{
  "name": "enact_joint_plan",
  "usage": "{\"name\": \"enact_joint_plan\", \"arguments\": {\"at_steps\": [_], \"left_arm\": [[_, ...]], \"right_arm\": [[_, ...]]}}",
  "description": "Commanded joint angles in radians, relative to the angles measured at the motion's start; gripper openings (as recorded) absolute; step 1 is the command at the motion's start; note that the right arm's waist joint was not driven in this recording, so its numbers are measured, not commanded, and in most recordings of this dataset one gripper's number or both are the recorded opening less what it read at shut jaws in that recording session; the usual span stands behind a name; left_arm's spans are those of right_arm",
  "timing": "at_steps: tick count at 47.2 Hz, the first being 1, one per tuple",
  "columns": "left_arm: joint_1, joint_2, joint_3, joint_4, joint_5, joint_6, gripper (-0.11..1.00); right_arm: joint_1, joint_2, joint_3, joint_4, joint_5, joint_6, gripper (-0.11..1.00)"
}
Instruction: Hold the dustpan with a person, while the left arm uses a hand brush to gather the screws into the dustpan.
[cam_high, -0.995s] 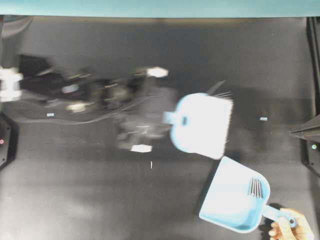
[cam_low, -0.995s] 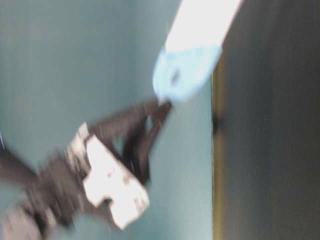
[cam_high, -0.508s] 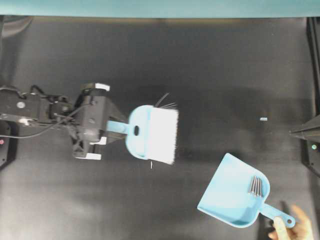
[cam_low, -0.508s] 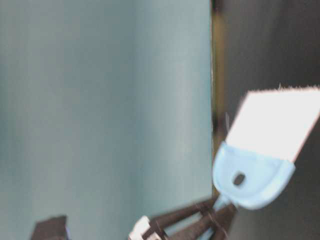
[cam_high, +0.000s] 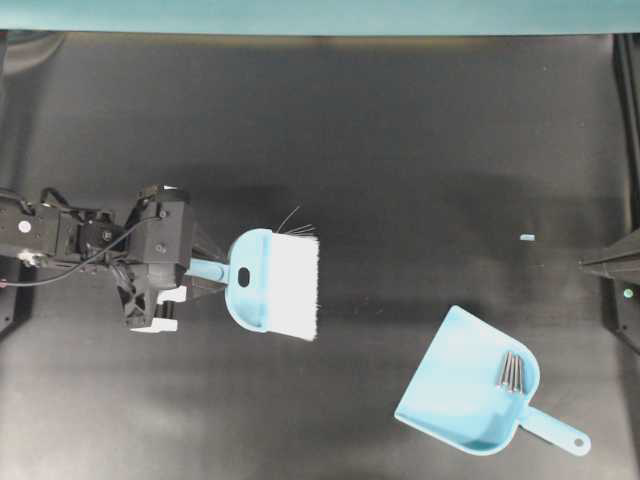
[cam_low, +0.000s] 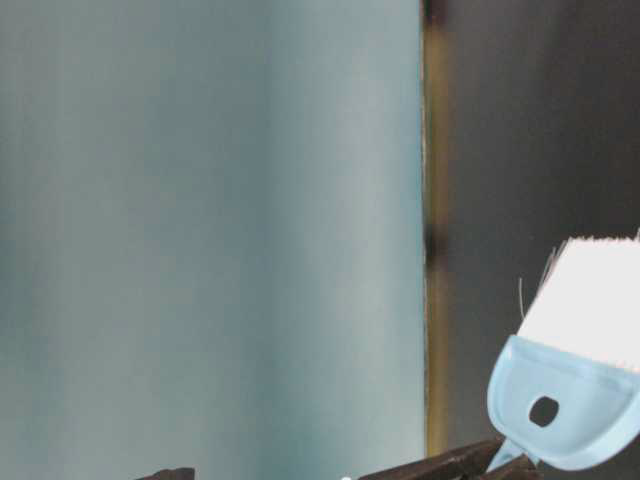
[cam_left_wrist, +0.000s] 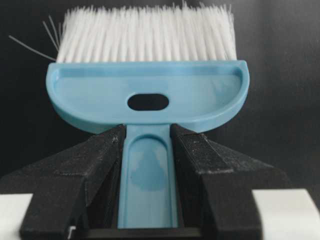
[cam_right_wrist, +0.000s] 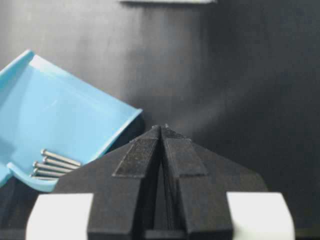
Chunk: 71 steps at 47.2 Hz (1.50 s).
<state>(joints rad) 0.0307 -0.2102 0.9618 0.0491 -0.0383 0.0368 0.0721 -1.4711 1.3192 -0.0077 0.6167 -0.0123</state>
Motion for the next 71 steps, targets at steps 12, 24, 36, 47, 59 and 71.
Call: {"name": "enact_joint_plan", "arguments": {"at_steps": [12, 24, 36, 47, 59, 71], "left_arm": [[-0.002, -0.002, 0.005, 0.002, -0.034, -0.002, 0.31], [-0.003, 0.011, 0.005, 0.002, -0.035, -0.003, 0.40], [-0.005, 0.008, 0.006, 0.002, -0.029, -0.008, 0.84], [-0.005, -0.083, 0.011, 0.002, -0.034, -0.008, 0.83], [-0.002, -0.215, 0.048, 0.002, -0.035, -0.008, 0.83], [0.000, -0.296, 0.086, 0.002, -0.035, -0.008, 0.83]], "right_arm": [[0.000, 0.006, -0.014, -0.002, -0.006, -0.006, -0.01], [0.000, 0.005, -0.014, 0.000, -0.005, -0.006, -0.01], [0.000, 0.005, -0.012, -0.002, -0.005, -0.006, -0.01], [0.000, 0.005, -0.012, -0.002, -0.005, -0.006, -0.01], [0.000, 0.005, -0.012, -0.002, -0.005, -0.006, -0.01], [0.000, 0.005, -0.012, 0.000, -0.006, -0.006, -0.01]]}}
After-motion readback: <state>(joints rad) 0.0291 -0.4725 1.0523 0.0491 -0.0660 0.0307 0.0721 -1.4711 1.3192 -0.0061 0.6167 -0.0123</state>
